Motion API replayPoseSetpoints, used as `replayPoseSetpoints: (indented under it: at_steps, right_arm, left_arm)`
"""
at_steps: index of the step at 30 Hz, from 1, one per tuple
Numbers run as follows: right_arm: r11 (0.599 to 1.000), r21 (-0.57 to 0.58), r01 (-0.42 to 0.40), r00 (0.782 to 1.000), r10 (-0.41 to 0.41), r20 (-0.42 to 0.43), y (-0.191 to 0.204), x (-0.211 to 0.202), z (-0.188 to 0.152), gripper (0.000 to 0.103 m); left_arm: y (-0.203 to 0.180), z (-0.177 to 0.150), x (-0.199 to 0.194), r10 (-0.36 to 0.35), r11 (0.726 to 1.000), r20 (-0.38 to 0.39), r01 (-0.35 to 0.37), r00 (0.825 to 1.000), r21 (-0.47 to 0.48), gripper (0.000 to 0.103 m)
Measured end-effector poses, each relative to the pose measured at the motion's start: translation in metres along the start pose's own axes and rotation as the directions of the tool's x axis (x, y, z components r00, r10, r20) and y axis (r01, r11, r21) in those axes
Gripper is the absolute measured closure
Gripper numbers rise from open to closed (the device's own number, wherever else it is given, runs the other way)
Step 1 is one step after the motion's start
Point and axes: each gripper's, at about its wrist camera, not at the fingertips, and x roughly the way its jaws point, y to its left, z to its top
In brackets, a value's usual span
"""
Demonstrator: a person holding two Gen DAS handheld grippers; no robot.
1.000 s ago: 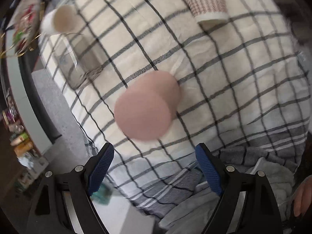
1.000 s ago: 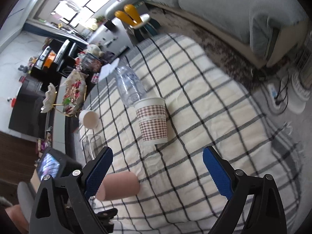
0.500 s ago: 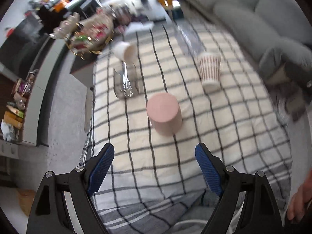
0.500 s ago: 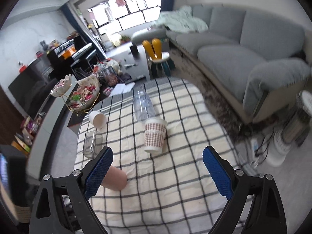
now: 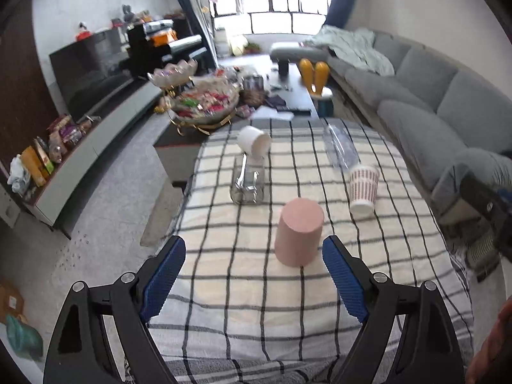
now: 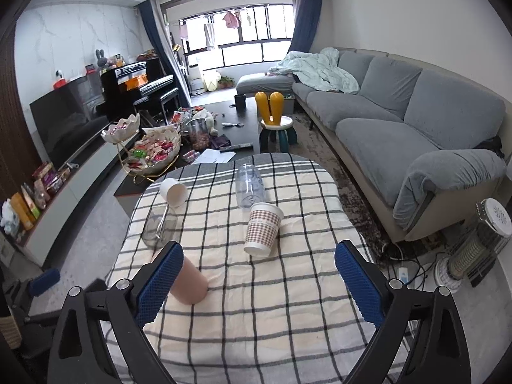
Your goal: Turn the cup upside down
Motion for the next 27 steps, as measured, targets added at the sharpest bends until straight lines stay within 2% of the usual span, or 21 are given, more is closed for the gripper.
replayPoseSetpoints:
  at_steps: [6,11,27]
  right_arm:
    - [1.0,-0.003,0.021,1.0,-0.021,0.015,0.004,-0.005,-0.012,0.002]
    - [0.999,0.009,0.037,0.999,-0.037,0.004,0.003,-0.006,-0.02,0.002]
    - [0.998,0.017,0.056,0.998,-0.057,0.035,0.002,-0.013,-0.03,0.002]
  left_arm:
    - [0.011,-0.011,-0.015,0.036,0.999,0.1,-0.032,0.994,-0.042,0.005]
    - [0.014,-0.016,-0.013,0.01,0.998,0.087,-0.005,0.996,-0.058,0.004]
    - [0.018,-0.019,-0.025,0.03,0.997,0.139,-0.02,0.99,-0.073,0.001]
